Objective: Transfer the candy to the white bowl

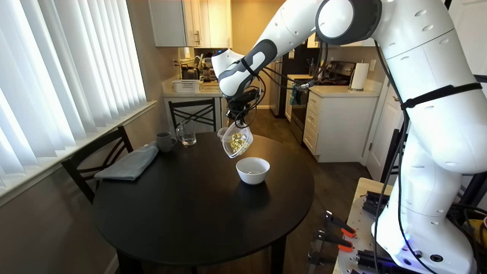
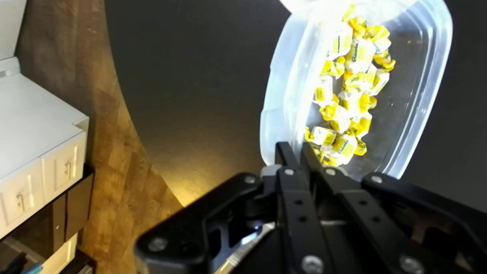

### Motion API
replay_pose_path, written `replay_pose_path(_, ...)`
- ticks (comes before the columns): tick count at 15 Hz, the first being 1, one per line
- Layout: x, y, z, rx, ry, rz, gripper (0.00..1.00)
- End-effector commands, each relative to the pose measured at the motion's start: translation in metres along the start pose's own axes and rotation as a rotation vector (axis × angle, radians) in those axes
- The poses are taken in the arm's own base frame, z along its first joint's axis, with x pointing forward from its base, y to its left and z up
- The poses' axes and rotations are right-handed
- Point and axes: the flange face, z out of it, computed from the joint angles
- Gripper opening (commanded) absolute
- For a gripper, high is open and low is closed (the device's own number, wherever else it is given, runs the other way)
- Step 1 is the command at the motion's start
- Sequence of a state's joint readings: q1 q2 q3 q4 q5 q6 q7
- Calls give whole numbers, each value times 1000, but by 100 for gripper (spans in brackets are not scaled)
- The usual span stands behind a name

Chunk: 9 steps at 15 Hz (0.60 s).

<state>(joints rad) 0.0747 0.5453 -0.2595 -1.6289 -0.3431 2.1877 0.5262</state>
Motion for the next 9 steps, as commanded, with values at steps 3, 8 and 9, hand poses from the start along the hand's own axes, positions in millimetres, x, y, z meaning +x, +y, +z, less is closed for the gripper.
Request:
replay_pose_path(3, -27, 5, -10, -209, 35, -60, 5)
replay_pose_path(8, -49, -9, -9, -369, 51, -138, 6)
replay_pose_path(9, -53, -10, -9, -408, 60, -147, 6)
